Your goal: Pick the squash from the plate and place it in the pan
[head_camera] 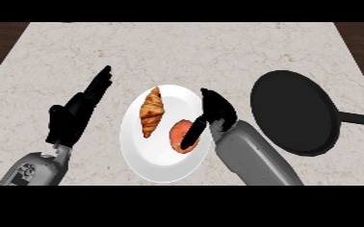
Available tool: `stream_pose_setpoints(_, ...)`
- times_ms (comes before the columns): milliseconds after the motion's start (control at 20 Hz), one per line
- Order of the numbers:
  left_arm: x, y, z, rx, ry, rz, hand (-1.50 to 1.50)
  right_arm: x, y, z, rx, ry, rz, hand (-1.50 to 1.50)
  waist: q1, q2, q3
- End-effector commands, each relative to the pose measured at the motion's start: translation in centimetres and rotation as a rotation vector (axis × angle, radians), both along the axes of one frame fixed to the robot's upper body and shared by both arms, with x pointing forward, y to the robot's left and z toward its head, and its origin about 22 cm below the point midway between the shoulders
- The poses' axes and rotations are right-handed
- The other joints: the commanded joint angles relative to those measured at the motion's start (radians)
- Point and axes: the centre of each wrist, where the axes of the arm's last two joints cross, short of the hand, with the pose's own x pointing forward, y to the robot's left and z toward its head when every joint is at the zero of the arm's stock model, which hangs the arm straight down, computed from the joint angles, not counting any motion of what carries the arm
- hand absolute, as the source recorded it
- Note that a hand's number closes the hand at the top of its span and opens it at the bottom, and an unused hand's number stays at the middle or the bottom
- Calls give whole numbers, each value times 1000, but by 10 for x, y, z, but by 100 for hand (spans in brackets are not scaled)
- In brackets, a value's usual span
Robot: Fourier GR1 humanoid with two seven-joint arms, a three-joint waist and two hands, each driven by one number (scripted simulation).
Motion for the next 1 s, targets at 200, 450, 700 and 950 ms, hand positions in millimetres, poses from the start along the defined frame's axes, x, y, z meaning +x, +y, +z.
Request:
stream_pose_setpoints(200,-2,15,3,16,0,18,0,21,29,15,-194,252,-16,-150,-5,-4,1)
stream_pose_setpoints(450,0,13,3,7,5,25,0,19,37,3,-261,276,13,-150,-16,-8,0)
stream_pose_setpoints(700,2,-2,13,-16,-4,13,0,25,40,-6,-275,304,-22,-150,-1,-3,2)
stream_pose_setpoints(950,6,12,-6,3,21,35,0,6,46,-18,-299,286,6,-150,-24,-5,1)
